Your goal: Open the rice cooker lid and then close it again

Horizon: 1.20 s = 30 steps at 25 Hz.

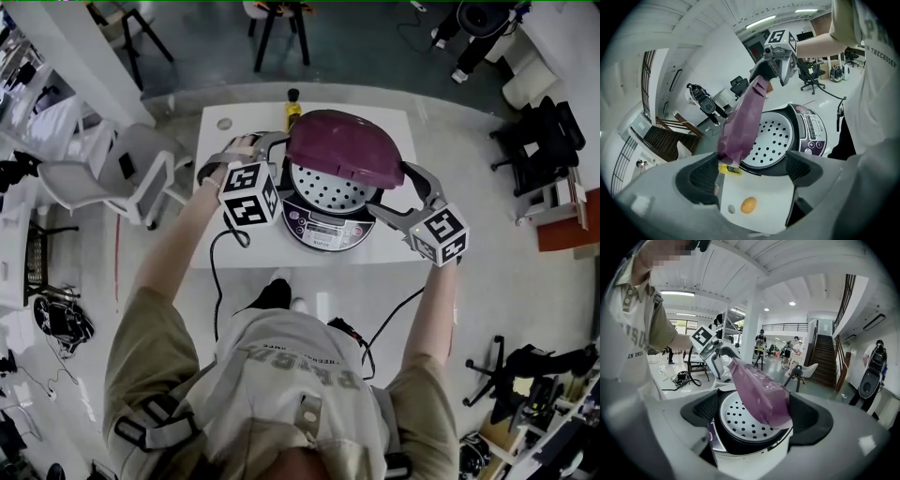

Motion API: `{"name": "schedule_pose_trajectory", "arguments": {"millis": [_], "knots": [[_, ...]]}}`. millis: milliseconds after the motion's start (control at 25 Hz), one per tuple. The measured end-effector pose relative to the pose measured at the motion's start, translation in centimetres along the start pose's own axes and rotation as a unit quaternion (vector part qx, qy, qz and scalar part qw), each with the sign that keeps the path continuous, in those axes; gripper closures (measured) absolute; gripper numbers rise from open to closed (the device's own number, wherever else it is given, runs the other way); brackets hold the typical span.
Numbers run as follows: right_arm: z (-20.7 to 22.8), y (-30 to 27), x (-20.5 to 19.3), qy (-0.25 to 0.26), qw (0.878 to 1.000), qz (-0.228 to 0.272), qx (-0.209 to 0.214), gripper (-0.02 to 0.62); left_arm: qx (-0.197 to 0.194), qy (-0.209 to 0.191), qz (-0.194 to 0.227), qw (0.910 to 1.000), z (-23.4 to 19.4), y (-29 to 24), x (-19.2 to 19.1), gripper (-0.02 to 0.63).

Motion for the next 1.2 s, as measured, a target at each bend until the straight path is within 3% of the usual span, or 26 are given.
{"name": "schedule_pose_trajectory", "arguments": {"millis": [480, 1200], "knots": [[-2.5, 0.1, -2.9, -0.011, 0.999, -0.036, 0.039, 0.146, -0.046, -0.031, -0.04, 0.9976, 3.9, -0.4, -1.9, 0.13], [-4.7, -0.1, -6.7, -0.016, 0.99, -0.105, 0.095, 0.146, -0.105, -0.046, -0.086, 0.9897, 7.4, -1.6, -4.4, 0.129]]}}
Point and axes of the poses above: the fingertips, and each gripper's own axes: y backward along the fingers, z to its right, x out of its top, the point moved 3 cm from there along y, backward along the fingers, and after that the axes turned 12 degrees about z, right-handed, at the moved point
